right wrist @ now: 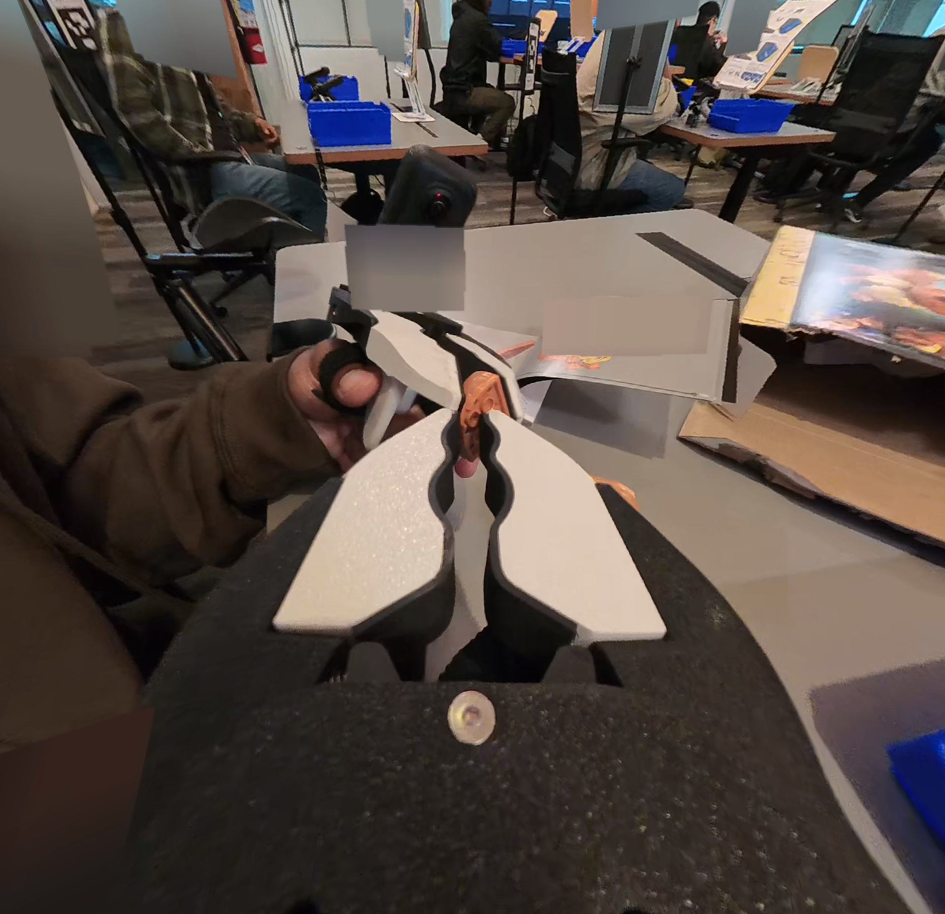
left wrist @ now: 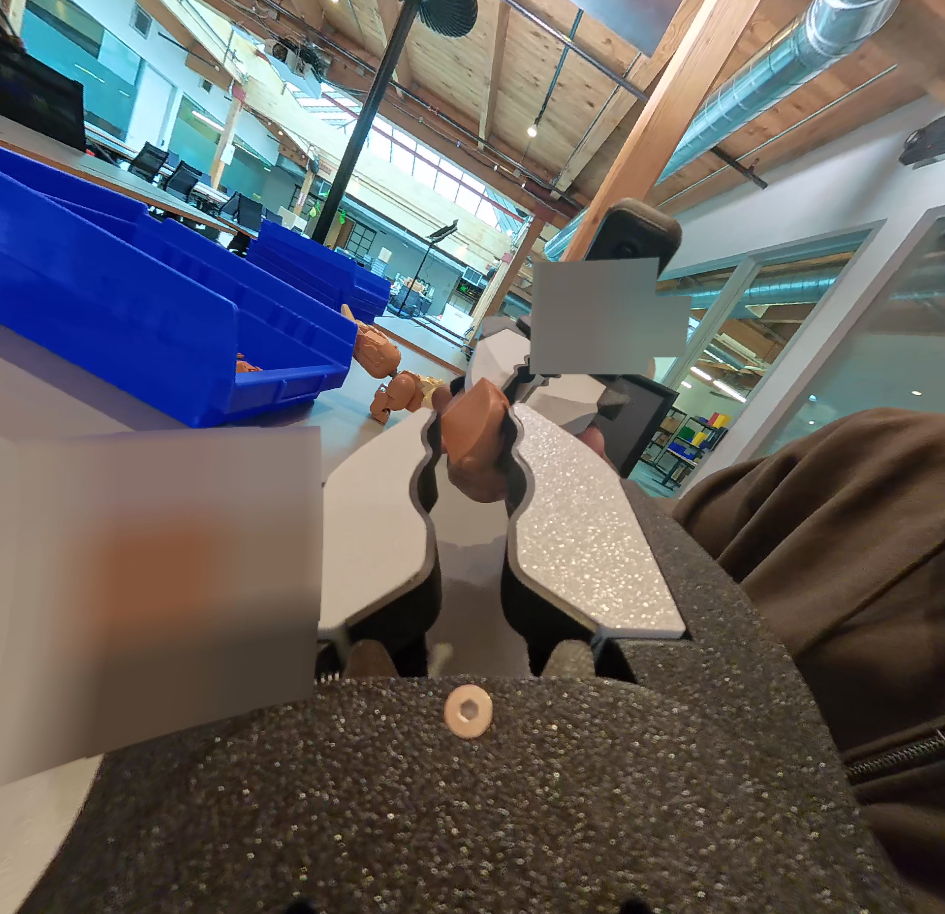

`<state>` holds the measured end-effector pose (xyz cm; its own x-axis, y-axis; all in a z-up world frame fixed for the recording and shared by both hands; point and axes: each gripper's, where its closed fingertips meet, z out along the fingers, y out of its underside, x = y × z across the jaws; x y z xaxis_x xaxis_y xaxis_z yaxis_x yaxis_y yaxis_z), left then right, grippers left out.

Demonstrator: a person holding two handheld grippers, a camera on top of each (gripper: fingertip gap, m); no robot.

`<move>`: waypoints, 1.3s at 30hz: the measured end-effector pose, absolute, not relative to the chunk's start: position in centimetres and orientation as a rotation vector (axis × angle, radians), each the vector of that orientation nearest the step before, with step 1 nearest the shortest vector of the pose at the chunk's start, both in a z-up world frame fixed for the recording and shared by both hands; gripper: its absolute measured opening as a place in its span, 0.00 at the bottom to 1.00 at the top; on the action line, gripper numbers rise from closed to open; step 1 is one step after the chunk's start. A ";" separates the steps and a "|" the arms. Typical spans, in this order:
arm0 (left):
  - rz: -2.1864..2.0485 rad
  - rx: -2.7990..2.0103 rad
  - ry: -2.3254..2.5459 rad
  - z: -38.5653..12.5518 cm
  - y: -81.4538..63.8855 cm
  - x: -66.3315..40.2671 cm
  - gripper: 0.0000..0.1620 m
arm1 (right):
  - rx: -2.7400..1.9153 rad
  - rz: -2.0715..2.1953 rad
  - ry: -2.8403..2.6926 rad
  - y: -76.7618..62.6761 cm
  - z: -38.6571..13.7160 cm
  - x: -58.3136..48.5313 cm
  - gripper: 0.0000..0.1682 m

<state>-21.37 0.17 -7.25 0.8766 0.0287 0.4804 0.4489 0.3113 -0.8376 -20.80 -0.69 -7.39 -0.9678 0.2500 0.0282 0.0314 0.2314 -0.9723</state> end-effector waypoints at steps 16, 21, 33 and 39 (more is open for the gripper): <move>-0.286 -1.310 -0.480 -8.4 0.6 -21.4 0.15 | -0.068 1.820 -2.356 -0.1 -8.1 -21.0 0.03; -0.288 -1.315 -0.505 -8.7 0.6 -21.7 0.14 | -0.088 1.925 -2.344 -0.1 -8.3 -21.4 0.03; -0.525 -1.104 -0.525 -7.2 0.0 -21.6 0.18 | 0.146 1.761 -1.925 -0.1 -7.0 -20.9 0.02; -0.692 -1.046 -0.469 -6.4 0.7 -20.2 0.24 | 0.281 1.636 -1.710 -0.3 -5.8 -19.9 0.02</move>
